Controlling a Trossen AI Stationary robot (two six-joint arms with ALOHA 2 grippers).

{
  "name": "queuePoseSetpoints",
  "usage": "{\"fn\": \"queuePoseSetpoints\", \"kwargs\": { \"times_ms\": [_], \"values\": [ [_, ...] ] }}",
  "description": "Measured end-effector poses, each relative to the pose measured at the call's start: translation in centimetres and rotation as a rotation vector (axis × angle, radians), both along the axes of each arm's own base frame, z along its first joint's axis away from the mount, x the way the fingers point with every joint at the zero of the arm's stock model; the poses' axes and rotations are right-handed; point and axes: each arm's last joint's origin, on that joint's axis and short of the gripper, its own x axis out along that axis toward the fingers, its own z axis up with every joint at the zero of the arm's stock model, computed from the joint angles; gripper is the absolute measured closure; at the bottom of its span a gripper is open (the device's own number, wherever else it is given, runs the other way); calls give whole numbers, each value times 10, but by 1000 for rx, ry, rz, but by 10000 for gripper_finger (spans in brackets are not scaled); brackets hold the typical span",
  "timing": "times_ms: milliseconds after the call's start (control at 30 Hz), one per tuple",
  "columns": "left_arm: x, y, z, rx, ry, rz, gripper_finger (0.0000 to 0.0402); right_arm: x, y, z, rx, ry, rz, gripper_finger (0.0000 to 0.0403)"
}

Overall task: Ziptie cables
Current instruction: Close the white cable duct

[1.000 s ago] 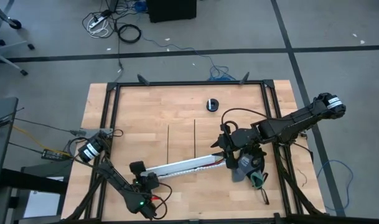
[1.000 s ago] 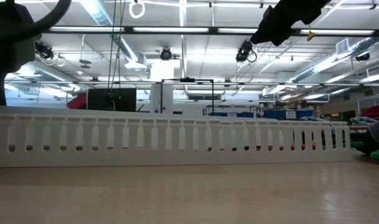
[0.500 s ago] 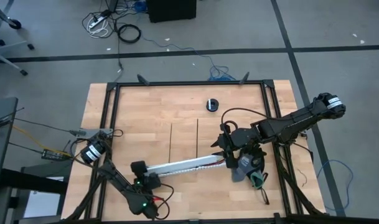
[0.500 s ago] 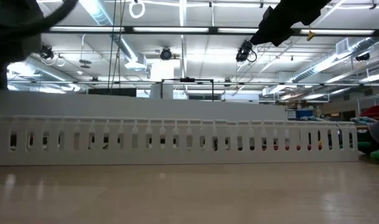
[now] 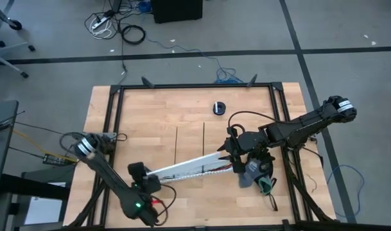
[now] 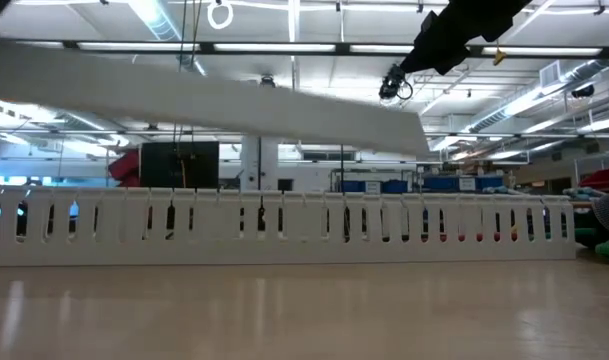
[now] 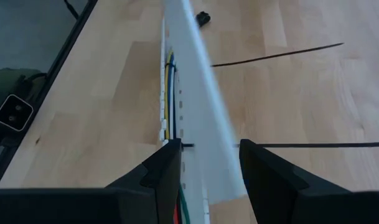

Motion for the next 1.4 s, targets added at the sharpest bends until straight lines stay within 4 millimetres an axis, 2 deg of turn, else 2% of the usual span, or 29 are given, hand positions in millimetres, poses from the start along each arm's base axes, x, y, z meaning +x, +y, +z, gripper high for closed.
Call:
{"fn": "queuePoseSetpoints", "kwargs": {
  "times_ms": [267,400,500,633,800,967,1100,1200,1400],
  "values": [
    [-24,23,64,-234,-122,95,209,0,1,1,2,-7,3,244],
    [-29,27,81,-334,-197,76,210,-1,3,0,-1,-1,11,244],
    [-26,27,86,-392,-227,19,214,-2,5,0,5,7,29,244],
    [-20,27,85,-421,-233,-28,224,-3,9,0,21,12,60,244],
    [-11,33,69,-416,-223,-35,249,-5,14,-1,54,19,57,244],
    [-12,43,43,-364,-161,-8,304,-7,19,-1,80,34,59,244],
    [-16,48,31,-301,-136,-26,350,-9,23,-1,79,34,74,244],
    [-15,50,29,-252,-184,-31,366,-9,23,-1,73,33,79,244],
    [-3,56,29,-252,-292,52,369,-9,23,-2,71,34,76,244]
  ]
}}
